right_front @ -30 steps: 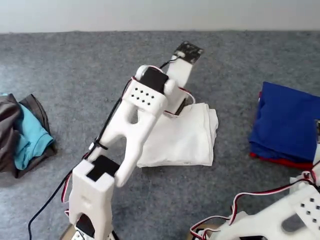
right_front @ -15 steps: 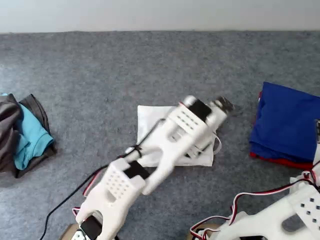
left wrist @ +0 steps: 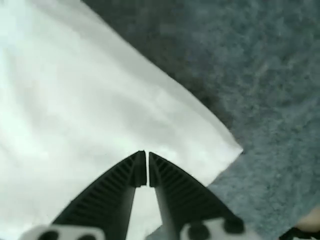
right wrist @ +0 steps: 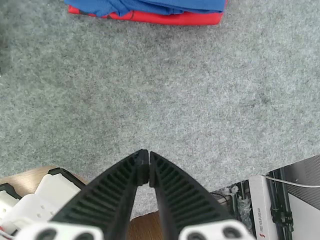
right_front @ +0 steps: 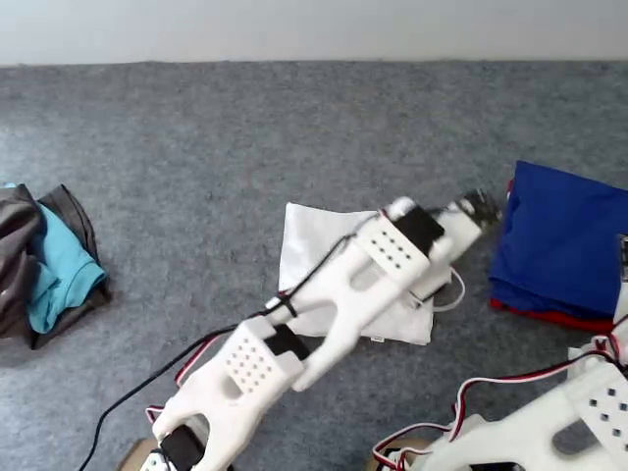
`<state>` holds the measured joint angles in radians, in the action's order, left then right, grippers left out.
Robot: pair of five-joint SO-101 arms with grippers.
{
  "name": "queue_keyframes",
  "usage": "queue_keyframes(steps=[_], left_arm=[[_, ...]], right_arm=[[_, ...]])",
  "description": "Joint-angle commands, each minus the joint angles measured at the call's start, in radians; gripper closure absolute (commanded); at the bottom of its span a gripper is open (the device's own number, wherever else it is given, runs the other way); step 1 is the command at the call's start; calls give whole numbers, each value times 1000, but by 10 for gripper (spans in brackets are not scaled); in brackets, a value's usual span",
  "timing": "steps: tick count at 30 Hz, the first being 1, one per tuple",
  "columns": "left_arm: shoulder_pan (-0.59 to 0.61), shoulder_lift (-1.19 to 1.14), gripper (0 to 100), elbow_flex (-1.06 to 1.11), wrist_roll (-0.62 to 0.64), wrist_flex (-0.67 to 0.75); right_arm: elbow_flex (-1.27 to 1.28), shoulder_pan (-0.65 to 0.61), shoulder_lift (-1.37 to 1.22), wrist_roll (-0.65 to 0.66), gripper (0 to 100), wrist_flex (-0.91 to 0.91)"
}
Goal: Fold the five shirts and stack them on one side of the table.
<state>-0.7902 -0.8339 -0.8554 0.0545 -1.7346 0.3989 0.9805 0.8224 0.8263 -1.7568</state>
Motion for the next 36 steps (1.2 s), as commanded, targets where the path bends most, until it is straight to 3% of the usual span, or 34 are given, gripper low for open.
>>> queue_keyframes(steps=[1,11,21,25,32,36], left_arm=[[83,94,986,-39,-12,-18],[290,92,986,-36,-14,163],[476,-114,985,-67,-12,183],[479,-184,985,-154,-12,158],[465,-189,985,-470,-9,-23],[497,-124,985,-519,-8,-25]], right_arm=[[2,-13,24,11,983,-36],[2,-15,24,11,983,-36],[2,-13,24,8,983,-36],[2,-12,24,9,983,-36],[-5,-15,24,8,983,-36],[-6,-18,24,3,983,-36]])
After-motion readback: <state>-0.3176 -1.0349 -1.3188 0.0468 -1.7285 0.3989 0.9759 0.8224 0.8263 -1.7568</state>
